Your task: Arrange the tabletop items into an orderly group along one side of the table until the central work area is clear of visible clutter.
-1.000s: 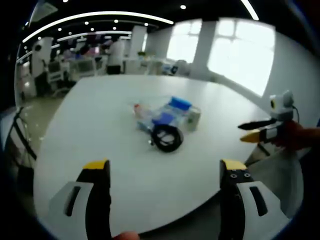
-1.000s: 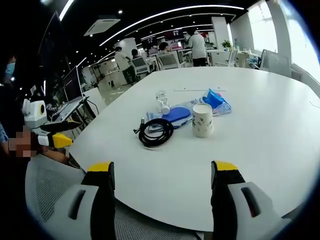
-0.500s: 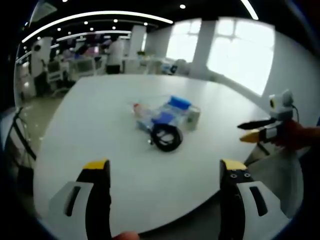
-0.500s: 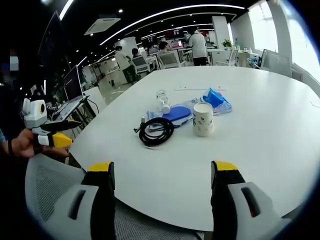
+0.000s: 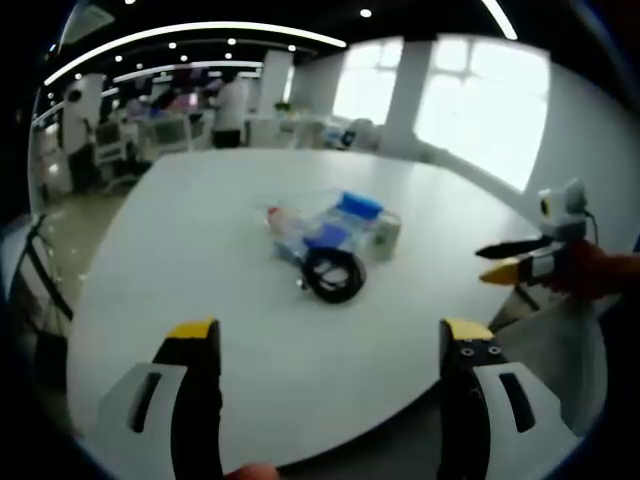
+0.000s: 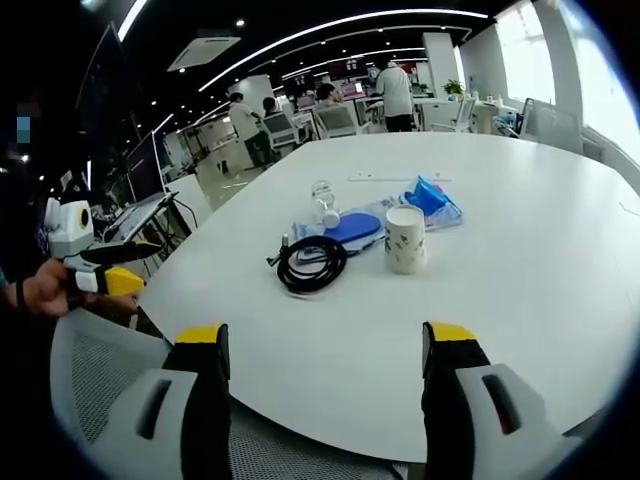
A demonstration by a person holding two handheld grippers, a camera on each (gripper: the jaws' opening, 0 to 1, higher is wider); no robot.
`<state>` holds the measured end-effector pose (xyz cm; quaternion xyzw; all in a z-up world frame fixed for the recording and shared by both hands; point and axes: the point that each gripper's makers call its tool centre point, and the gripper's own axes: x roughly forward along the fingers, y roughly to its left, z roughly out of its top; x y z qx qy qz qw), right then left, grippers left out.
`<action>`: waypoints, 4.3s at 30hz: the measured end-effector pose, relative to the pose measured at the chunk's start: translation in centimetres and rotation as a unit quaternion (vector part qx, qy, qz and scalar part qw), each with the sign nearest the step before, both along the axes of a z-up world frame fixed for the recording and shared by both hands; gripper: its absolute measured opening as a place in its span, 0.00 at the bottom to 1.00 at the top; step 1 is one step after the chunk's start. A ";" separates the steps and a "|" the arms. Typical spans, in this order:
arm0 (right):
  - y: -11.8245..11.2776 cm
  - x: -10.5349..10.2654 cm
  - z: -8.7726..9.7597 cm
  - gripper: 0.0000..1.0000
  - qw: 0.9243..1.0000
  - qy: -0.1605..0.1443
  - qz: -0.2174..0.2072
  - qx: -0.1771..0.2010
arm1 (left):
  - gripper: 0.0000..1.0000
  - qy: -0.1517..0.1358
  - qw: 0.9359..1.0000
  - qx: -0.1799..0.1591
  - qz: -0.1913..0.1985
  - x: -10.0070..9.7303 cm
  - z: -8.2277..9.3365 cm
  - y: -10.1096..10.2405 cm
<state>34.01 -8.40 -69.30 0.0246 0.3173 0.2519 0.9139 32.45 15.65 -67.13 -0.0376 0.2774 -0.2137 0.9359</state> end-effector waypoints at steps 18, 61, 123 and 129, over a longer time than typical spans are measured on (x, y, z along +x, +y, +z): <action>0.0 0.0 0.0 0.79 1.000 0.000 -0.001 -0.002 | 0.87 -0.001 1.000 -0.002 0.002 0.1 0.1 0.1; -1.0 0.2 -0.3 0.77 1.000 0.005 -0.024 0.000 | 0.85 0.032 0.997 0.012 -0.065 4.8 -1.6 -0.4; -1.0 0.0 -0.7 0.76 1.000 0.013 -0.022 -0.012 | 0.85 0.020 0.956 0.165 -0.243 21.8 -2.5 -0.9; -1.3 0.2 -0.6 0.76 1.000 0.010 -0.026 -0.012 | 0.78 0.007 0.955 0.158 -0.252 24.2 -2.1 -1.6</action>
